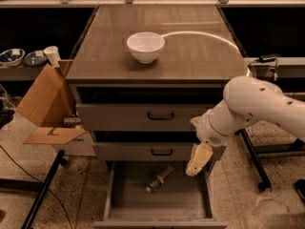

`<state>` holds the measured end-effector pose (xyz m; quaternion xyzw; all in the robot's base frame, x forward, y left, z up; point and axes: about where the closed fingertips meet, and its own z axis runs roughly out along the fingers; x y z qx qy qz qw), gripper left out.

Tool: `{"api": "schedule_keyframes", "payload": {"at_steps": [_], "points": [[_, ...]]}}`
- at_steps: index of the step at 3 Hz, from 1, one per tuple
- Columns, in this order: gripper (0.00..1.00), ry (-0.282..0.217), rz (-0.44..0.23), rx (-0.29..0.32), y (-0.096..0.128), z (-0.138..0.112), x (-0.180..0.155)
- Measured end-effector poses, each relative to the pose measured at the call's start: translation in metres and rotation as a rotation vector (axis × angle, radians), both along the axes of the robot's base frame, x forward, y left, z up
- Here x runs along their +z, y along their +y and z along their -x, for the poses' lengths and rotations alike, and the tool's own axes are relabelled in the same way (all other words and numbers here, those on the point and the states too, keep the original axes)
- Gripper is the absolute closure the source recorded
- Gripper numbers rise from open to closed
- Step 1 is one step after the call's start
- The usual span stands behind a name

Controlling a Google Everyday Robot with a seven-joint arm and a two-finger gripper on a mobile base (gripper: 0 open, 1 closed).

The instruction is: Pick water bottle from bottom drawer and place on counter

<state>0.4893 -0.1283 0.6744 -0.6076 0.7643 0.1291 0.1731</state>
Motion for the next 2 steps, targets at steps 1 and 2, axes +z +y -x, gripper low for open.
{"api": "schedule_keyframes", "payload": {"at_steps": [1,2], "points": [[0.00,0.043,-0.038,-0.005,0.000,0.007,-0.045],[0.00,0.091,-0.077,0.006,0.018,0.018,-0.105]]}}
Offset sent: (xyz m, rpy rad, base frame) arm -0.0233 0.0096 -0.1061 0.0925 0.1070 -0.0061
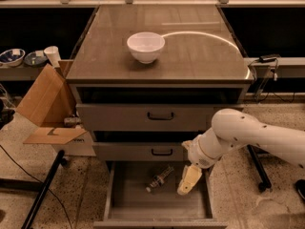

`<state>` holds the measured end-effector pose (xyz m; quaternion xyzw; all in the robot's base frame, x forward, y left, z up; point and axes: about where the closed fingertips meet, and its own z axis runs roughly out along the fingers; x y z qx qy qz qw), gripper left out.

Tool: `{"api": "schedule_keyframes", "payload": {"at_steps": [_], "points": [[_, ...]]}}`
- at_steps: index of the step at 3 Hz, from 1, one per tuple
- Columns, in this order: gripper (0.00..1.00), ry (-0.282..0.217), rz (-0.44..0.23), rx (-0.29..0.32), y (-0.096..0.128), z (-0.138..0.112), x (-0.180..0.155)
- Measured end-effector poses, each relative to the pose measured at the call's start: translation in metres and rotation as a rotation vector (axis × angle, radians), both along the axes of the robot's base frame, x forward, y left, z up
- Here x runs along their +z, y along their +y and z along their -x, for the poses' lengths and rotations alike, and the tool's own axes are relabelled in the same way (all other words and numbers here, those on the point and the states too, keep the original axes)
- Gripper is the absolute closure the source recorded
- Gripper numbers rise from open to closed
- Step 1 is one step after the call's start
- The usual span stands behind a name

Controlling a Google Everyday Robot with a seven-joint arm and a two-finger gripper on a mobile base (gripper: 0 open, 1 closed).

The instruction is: Pick water bottle from bottom drawer and place on counter

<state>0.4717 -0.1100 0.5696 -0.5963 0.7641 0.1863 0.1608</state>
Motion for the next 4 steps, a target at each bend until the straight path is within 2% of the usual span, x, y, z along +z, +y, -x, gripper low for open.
{"api": "schedule_keyframes", "payload": {"at_steps": [1,3,4], "points": [[0.00,0.000,0.000,0.000,0.000,0.000,0.000],[0.00,0.035,-0.055,0.070,0.024,-0.018,-0.082],[0.00,0.067,-0.122,0.071,0.028,-0.016,-0.143]]}}
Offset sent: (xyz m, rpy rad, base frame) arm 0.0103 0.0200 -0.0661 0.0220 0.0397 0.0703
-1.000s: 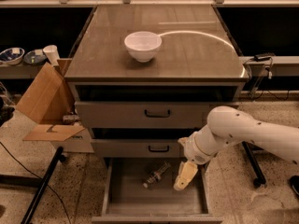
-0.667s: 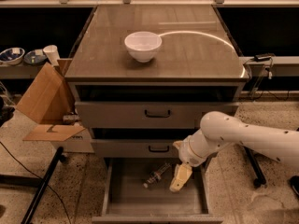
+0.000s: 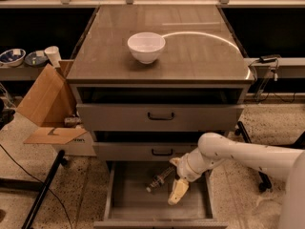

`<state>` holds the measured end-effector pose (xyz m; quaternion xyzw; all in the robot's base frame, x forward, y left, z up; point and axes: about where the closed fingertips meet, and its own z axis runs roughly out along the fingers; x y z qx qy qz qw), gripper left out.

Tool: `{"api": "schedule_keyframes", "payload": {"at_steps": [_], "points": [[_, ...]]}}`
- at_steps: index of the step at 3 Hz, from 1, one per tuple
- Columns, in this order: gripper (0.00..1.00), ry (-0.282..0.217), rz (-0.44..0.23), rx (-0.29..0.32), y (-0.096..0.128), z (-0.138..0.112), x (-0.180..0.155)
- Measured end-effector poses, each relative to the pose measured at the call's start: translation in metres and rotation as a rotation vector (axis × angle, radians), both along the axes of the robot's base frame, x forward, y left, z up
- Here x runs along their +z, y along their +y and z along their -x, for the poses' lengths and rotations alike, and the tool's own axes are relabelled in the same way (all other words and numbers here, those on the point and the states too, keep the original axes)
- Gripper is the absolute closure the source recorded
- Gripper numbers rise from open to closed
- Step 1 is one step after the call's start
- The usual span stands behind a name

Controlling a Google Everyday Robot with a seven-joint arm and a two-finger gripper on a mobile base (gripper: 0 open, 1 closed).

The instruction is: Pick water bottle from bottom drawer and place on counter

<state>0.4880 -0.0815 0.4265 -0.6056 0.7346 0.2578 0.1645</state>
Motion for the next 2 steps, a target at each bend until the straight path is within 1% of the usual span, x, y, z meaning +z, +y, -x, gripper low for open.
{"api": "schedule_keyframes", "payload": {"at_steps": [1,2], "points": [[0.00,0.027,-0.037,-0.009,0.001,0.006,-0.038],[0.00,0.048,-0.084,-0.019,0.010,0.003,-0.078]]}}
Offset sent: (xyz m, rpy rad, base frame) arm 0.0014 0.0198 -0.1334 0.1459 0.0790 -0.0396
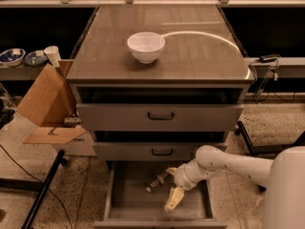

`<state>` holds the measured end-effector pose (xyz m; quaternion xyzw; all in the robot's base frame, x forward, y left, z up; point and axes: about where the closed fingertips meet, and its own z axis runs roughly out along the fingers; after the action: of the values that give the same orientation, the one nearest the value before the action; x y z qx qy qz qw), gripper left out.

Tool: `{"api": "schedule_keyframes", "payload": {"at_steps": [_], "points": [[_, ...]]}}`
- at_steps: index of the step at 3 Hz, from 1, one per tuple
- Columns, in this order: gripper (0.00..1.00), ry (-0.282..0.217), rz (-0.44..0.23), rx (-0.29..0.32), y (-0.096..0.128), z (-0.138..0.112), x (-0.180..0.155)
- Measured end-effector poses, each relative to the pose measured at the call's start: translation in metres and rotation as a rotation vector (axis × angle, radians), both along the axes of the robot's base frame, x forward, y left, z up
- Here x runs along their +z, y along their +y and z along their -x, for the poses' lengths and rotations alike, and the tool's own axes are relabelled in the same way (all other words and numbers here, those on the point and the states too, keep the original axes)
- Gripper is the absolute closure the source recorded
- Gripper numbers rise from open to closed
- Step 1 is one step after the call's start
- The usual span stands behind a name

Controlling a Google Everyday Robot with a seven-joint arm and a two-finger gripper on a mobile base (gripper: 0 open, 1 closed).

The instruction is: Pick water bottle from bottom drawer and place on counter

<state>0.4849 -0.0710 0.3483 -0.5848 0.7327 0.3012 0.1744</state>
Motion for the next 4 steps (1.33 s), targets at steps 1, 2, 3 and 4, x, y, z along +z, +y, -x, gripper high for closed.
{"api": "schedule_keyframes", "payload": {"at_steps": [1,2,3,4], "points": [[0.00,0.056,-0.054,-0.025,0.014,-0.008,-0.063],[0.00,0.102,-0.077,-0.054,0.021,-0.013,-0.108],[0.00,0.109,-0.121,-0.105,0.028,-0.021,-0.141],[0.00,0.101,-0.170,-0.180,0.032,-0.027,-0.159]]}}
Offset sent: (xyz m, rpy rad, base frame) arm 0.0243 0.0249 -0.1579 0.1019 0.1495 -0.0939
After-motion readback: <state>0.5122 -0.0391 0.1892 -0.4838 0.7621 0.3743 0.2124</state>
